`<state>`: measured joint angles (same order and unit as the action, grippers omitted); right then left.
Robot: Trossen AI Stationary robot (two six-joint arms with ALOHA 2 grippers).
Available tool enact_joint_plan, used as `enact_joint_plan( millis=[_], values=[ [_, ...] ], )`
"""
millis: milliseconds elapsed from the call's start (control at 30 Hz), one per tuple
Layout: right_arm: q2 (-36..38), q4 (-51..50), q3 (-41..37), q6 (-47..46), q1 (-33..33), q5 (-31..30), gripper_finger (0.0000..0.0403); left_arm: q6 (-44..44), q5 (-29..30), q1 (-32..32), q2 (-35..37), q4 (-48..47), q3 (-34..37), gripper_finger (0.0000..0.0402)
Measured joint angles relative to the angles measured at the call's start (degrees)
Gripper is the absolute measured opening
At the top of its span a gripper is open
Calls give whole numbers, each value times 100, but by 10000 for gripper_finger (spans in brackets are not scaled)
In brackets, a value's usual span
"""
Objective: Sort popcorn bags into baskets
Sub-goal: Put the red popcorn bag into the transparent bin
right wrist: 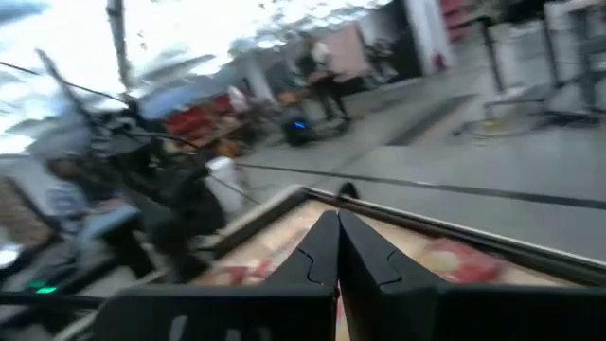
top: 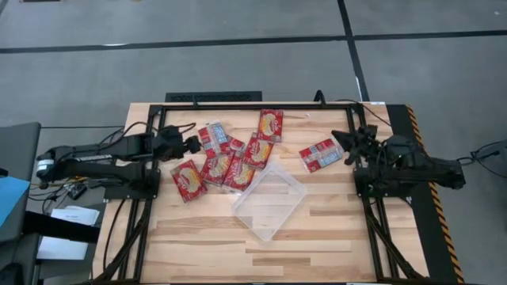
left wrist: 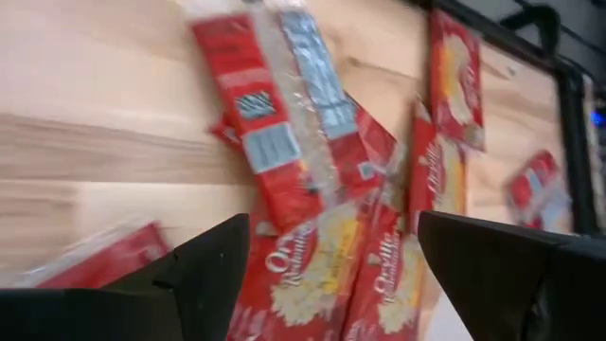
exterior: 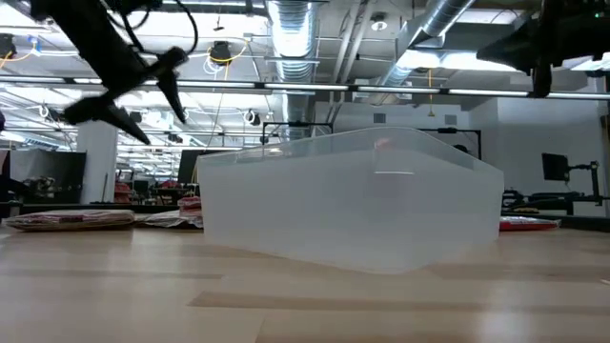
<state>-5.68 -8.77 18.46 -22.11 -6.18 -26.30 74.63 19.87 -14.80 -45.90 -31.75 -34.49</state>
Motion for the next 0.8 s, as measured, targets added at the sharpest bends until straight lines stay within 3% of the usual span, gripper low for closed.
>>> enact_joint_plan(
  millis=[133,433,600,800],
  values=[
    [-85,-348,231,4,-318,-56,31,-394,-722,-704,16,1112,694,293],
    [-106,-366,232,-176,-604,-58,46,-351,-1133,-1393,-84,2671,2070,293],
    [-106,-365,232,-181,-711,-75,46,-149,-1210,-1419,-410,3071,2292,293],
    [-106,-367,232,-177,-844,-81,46,-171,-1364,-1447,-1348,4322,2285,293]
  ],
)
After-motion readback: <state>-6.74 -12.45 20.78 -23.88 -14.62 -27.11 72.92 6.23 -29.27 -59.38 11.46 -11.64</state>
